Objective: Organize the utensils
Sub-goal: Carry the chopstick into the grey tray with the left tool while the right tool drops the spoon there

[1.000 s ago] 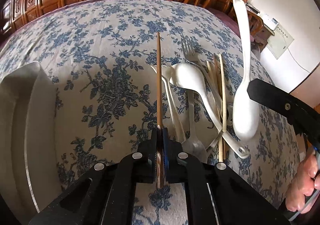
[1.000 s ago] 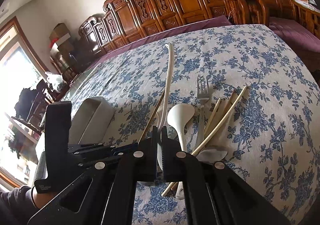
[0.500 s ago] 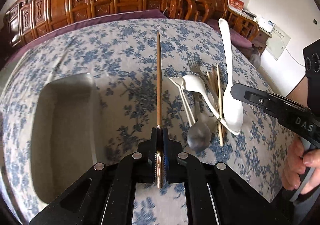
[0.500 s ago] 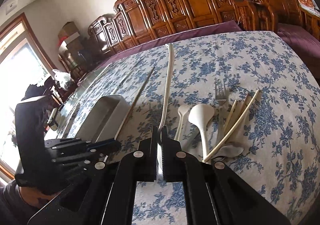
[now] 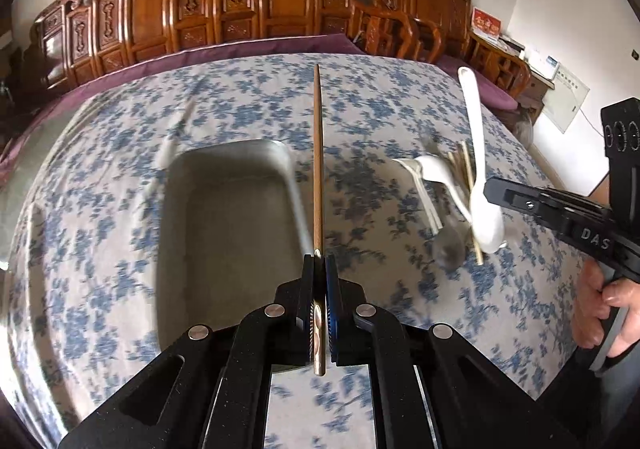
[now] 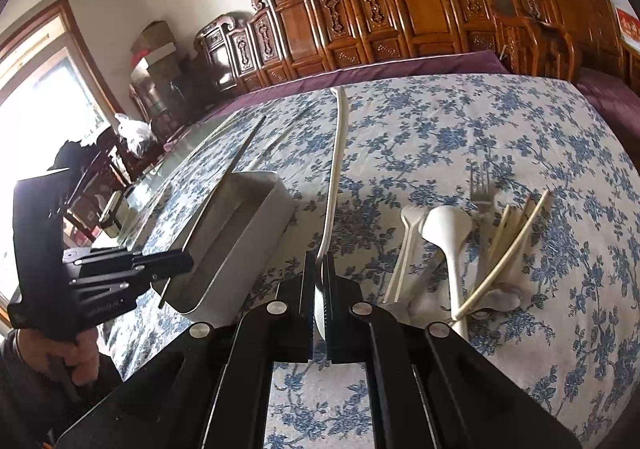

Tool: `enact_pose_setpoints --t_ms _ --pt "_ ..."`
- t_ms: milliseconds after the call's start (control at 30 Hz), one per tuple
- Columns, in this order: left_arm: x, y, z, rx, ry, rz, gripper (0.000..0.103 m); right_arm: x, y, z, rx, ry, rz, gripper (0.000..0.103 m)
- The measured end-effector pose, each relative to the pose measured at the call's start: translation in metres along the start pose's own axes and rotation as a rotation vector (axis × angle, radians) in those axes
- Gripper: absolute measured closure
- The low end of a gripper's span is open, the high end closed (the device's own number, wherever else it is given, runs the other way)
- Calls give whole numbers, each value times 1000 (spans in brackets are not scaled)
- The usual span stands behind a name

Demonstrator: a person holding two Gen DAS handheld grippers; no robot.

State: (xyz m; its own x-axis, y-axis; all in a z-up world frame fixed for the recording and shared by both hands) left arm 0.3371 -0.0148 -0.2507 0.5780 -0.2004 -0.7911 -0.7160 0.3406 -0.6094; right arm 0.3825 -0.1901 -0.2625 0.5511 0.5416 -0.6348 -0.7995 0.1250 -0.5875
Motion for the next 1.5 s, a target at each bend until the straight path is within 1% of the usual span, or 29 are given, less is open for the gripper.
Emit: enact_pose_setpoints --t_ms 167,367,600,767,833,900,1133,1267,1500 --pt "-2 8 22 -32 -20 4 99 4 3 21 -40 5 10 99" --pt "10 25 40 -65 -20 47 99 10 7 52 -73 7 20 99" --pt "25 38 50 -102 5 92 99 27 11 87 -101 -7 43 98" --pt "23 38 57 -132 12 79 97 37 12 103 -110 -1 58 98" --pt "21 37 62 -147 11 71 94 42 12 106 -106 0 66 98" --pt "18 36 66 -150 1 61 88 48 13 108 -100 1 76 98" --pt "6 34 87 -174 -33 26 87 75 17 119 -67 -9 114 98" --pt "0 33 99 -177 -66 14 87 91 20 127 -57 -12 137 98" --pt "-7 32 113 -199 -83 -1 87 116 35 134 -54 -6 178 98"
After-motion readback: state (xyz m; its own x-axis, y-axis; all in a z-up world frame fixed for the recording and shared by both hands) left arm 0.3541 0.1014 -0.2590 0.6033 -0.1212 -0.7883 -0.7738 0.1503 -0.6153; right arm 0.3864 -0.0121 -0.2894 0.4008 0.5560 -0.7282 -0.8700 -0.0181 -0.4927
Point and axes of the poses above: each gripper's, at about its wrist camera, not at the fingertips, and x roughly the way its jaws point, z to its left, y to its underside, the point moved 9 cm from there along x, roughly the way its jaws point, and after that the axes turned 13 degrees about x, right-handed, at the moved point
